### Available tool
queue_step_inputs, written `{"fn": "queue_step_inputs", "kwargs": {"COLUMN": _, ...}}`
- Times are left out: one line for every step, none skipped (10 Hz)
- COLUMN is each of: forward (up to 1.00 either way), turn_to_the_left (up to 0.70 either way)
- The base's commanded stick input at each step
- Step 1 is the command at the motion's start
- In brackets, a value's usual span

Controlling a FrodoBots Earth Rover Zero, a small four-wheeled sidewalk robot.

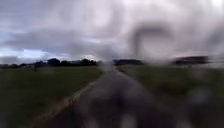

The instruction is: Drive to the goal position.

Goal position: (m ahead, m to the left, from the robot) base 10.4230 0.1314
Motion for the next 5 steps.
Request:
{"fn": "queue_step_inputs", "kwargs": {"forward": 0.7, "turn_to_the_left": 0.0}}
{"fn": "queue_step_inputs", "kwargs": {"forward": 0.7, "turn_to_the_left": 0.0}}
{"fn": "queue_step_inputs", "kwargs": {"forward": 0.7, "turn_to_the_left": 0.0}}
{"fn": "queue_step_inputs", "kwargs": {"forward": 0.7, "turn_to_the_left": 0.0}}
{"fn": "queue_step_inputs", "kwargs": {"forward": 0.7, "turn_to_the_left": 0.0}}
